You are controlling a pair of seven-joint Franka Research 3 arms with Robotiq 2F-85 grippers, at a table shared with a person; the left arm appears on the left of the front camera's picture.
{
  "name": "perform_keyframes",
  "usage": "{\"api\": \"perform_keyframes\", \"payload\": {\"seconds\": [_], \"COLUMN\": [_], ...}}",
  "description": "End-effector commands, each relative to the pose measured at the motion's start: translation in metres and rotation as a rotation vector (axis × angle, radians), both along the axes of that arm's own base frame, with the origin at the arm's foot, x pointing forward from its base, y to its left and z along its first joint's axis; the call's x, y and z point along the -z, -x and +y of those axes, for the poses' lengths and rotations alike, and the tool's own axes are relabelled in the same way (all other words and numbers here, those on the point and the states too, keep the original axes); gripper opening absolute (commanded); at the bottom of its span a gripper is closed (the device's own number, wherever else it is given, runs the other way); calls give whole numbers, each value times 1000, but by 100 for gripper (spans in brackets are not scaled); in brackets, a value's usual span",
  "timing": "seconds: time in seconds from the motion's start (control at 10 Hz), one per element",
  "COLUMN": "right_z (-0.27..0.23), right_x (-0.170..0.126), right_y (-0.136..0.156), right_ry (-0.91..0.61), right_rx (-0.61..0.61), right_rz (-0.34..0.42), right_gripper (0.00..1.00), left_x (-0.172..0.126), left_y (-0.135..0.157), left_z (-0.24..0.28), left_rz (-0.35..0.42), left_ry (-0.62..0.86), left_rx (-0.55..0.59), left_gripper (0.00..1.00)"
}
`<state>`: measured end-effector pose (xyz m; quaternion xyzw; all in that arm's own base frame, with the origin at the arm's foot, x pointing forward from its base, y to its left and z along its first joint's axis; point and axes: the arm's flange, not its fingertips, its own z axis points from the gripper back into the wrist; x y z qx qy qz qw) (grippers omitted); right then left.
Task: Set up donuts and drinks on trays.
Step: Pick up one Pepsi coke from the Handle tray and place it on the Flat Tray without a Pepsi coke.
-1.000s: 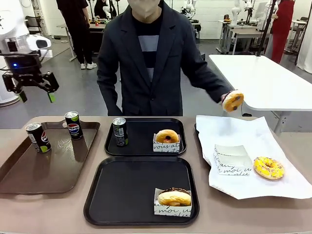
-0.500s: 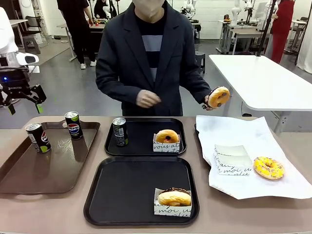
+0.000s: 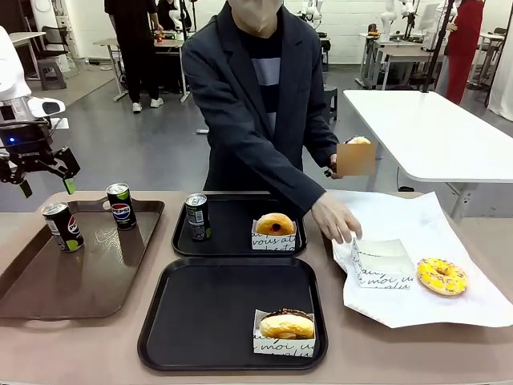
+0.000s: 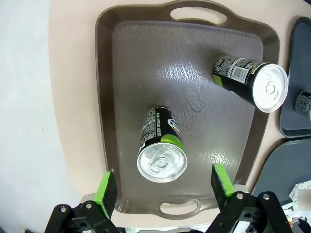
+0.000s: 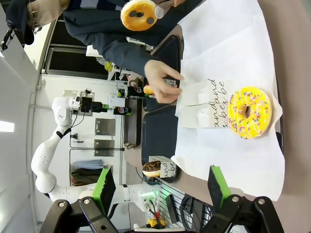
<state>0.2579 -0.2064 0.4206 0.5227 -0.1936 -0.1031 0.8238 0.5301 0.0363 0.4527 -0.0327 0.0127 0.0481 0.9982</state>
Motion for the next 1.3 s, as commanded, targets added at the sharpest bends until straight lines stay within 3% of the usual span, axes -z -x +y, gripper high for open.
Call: {"api": "perform_keyframes", "payload": {"seconds": [0.0,0.4,0.6,1.2], "right_z": [1,1,1,1], "right_x": [1,1,1,1], "right_y": [-1,-1,-1,-1], "right_ry": [-11,-11,-11,-11], "right_rx": [0,0,0,0], "right_rz": [-20,-20,-20,-20], "right_gripper": [100,100,100,100], "left_x": [-7,-3,7,38], "left_y": [0,-1,10,12], "left_z": [1,0,-3,7], "left_rz": [10,-3,-44,-91], "left_ry": [-24,-1,22,6], "left_rx": [-8,1,108,129], "left_gripper": [100,100,100,100]}}
